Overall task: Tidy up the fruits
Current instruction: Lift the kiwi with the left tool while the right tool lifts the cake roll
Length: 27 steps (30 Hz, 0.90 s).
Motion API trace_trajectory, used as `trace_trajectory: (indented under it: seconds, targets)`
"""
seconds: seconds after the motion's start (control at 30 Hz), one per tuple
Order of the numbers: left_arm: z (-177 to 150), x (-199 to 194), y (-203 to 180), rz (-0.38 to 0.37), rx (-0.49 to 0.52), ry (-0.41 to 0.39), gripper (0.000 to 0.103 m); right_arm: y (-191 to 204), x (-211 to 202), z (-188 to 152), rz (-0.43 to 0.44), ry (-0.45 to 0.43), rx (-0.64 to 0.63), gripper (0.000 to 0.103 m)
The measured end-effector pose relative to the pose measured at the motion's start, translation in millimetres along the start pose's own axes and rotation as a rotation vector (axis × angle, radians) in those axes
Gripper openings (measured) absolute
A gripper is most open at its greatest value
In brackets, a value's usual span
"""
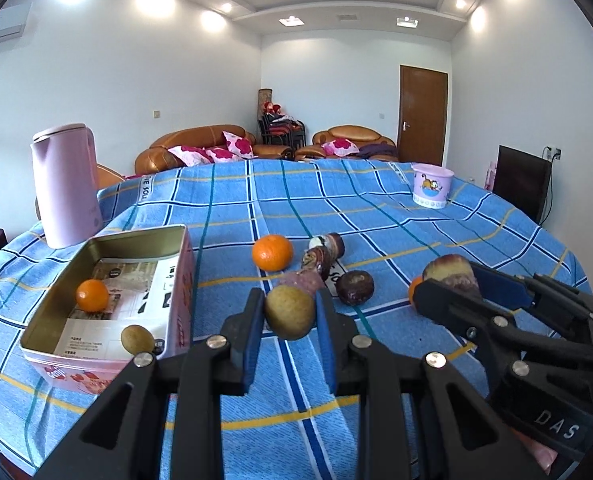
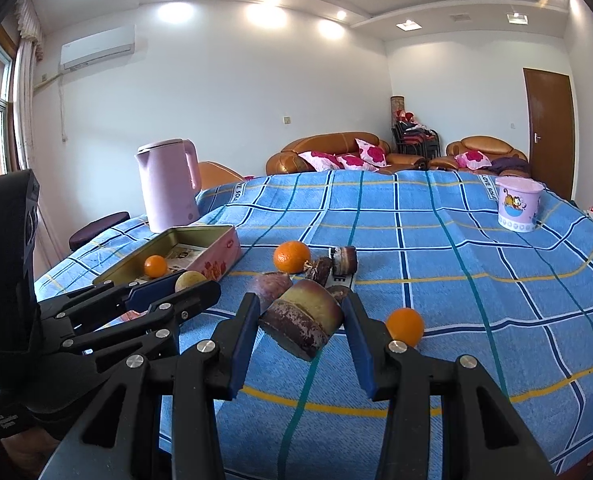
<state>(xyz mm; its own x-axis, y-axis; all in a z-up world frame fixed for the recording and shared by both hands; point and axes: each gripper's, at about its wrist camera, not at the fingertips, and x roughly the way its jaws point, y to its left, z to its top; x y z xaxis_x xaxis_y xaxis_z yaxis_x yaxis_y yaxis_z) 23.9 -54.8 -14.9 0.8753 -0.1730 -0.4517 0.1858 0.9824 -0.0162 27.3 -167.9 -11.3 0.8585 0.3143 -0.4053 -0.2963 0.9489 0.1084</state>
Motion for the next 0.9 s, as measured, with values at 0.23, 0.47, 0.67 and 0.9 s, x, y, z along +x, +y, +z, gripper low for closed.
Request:
trace_trajectory:
  seconds: [0.23,0.47,0.67,0.9]
  targets:
    - [0.8,-3.2,-0.5,0.008,0.005,-0.013,0.027,3.2,-4.6,1.2,0.003,-0.017,-0.007,0.045]
    - [0.9,-6.9,-1.7,0.018,0.011,-0.028,0.027,3.6,-8.3,0.5,0.006,-0.029,-0.008,0.045]
    - [2.2,-10.9,-0.4,0.031,0.011,-0.046,0.027,5.6,-10.0,2.1,0.008,-0.047,-0.015,0.045]
    - [4.1,-14.6,1.1,0.052,0.017,-0.071,0.027,7.3,-13.4,4.3,0.011,-0.066,-0.025,0.045]
